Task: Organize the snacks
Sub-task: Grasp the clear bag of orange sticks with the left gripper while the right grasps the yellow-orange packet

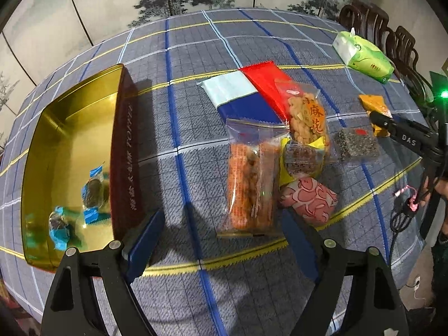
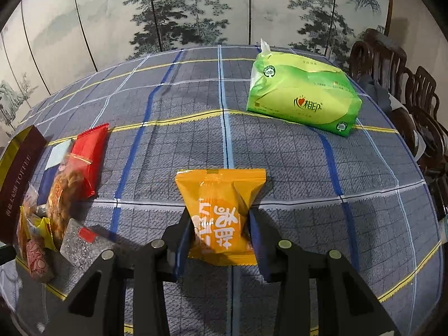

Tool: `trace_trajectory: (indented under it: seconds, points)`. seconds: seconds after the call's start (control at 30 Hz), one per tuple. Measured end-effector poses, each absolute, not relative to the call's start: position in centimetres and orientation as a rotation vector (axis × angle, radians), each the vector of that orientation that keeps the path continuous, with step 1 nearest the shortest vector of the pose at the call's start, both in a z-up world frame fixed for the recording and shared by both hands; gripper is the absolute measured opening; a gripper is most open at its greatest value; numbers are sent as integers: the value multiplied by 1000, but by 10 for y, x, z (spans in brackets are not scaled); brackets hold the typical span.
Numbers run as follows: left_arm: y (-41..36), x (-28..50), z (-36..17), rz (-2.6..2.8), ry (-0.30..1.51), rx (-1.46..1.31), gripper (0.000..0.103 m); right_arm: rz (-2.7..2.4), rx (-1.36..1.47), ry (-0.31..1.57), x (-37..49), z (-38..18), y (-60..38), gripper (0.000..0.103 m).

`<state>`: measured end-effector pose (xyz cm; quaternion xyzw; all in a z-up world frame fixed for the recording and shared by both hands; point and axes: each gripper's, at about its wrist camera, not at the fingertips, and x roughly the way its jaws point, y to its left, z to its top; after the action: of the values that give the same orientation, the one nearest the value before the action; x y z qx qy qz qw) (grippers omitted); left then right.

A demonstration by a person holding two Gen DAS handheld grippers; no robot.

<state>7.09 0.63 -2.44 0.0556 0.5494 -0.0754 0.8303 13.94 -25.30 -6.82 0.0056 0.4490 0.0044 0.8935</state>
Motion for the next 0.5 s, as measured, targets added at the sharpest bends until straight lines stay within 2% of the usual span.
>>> trace_trajectory:
  seconds: [0.2, 0.37, 0.5]
  points:
    - [3, 83, -34, -166, 1183, 127, 79, 7, 24, 916, 139, -69, -254, 39]
    - [1, 93, -39, -178, 1197, 107, 69, 7, 23, 911, 138, -70, -254, 40]
    - [0, 100, -41, -185, 1198, 95, 66, 7, 23, 909, 138, -70, -254, 40]
